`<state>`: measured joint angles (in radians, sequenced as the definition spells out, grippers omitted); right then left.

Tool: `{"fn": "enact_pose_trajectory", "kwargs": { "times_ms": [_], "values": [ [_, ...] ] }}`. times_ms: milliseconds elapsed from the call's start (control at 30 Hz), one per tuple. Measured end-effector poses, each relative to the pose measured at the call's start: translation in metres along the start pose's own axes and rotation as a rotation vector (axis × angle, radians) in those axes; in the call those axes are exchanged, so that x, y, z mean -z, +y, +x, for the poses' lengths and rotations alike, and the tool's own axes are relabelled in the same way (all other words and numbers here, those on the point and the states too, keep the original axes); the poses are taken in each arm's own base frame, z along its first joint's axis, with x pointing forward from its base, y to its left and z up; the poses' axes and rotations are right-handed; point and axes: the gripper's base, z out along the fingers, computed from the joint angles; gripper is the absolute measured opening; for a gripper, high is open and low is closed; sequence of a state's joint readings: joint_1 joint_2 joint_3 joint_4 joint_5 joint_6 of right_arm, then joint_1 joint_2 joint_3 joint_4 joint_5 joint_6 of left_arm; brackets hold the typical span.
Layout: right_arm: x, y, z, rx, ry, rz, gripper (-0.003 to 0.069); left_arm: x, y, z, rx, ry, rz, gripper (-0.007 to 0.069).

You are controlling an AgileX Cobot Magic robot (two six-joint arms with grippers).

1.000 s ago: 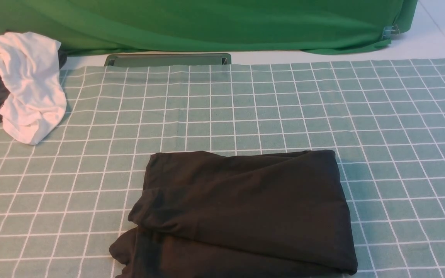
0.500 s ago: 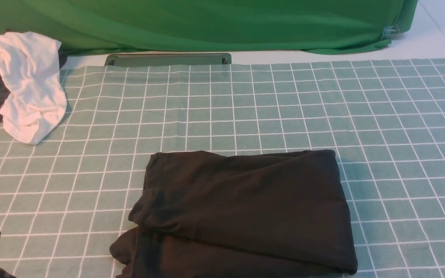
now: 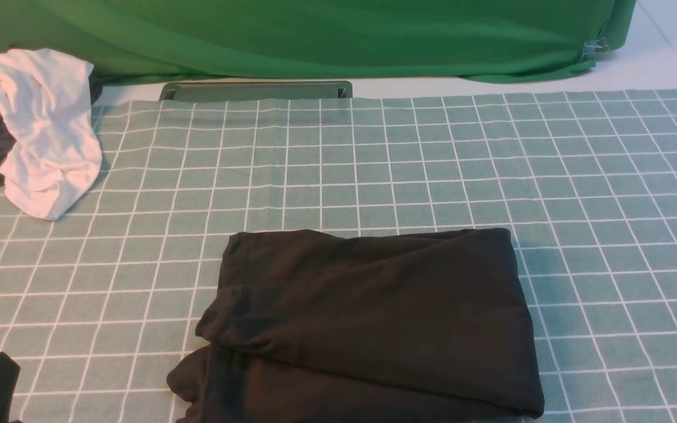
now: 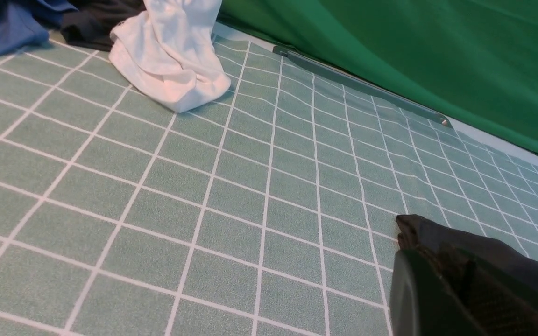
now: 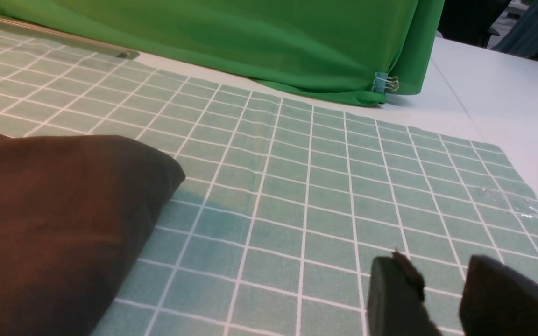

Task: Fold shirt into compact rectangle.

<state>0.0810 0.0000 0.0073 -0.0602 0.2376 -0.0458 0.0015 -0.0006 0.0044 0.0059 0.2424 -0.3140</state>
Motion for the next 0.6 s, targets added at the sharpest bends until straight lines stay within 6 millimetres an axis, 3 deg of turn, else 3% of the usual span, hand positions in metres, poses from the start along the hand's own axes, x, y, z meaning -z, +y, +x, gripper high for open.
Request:
{"fn": "enact_pose_trajectory", "kwargs": {
  "times_ms": [600],
  "values": [
    [0.0000,0.0000,0.0000,0.000,0.000,0.000,0.0240,0.0000,-0.0001,0.0000,-0.001,0.000,0.001,0.0018]
  ]
}}
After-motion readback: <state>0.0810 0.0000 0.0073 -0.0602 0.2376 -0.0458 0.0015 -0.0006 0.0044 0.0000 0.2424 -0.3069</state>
